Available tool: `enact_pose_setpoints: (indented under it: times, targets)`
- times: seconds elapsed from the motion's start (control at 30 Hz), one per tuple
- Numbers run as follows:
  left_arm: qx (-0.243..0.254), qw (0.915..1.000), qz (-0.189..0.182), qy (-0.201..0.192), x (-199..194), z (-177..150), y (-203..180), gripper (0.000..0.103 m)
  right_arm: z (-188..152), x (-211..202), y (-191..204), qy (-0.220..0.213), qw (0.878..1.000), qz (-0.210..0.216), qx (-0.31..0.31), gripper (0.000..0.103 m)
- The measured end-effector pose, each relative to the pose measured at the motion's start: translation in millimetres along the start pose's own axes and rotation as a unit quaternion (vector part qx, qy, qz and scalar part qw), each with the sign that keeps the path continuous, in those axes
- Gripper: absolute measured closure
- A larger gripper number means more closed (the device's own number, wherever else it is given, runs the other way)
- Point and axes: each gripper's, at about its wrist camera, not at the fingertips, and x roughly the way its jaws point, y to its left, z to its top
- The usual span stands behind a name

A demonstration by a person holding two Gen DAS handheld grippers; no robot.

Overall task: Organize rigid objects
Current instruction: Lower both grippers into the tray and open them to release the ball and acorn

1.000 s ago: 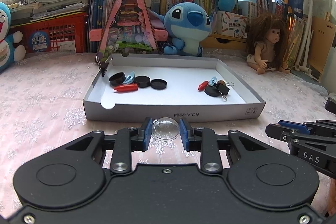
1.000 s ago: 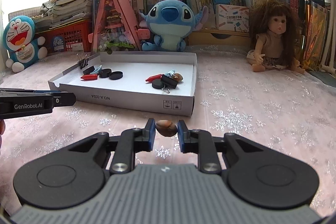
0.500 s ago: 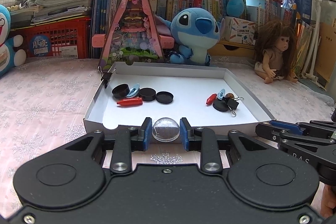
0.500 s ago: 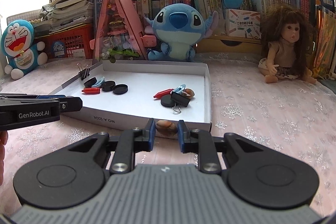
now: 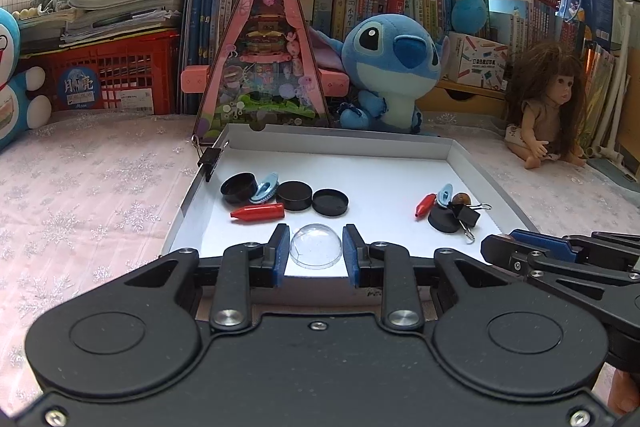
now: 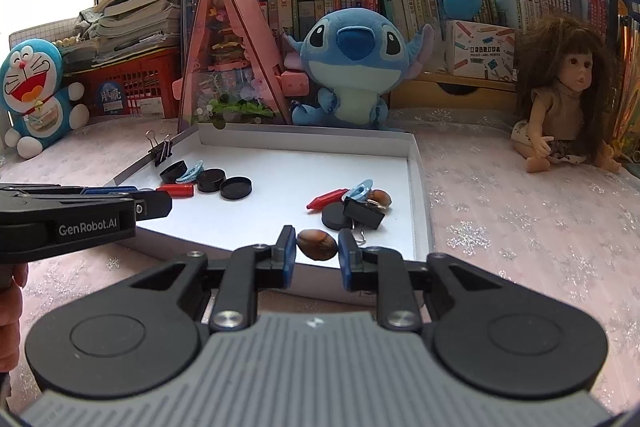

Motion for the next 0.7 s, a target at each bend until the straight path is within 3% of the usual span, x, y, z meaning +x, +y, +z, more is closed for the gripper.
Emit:
enact_pose_setpoints:
  times: [0.7]
  targets:
    - [0.008, 0.9992, 0.023, 0.033, 50, 6, 0, 0.076, 8, 55, -3, 0.048, 0.999, 0.008, 0.022, 0.074]
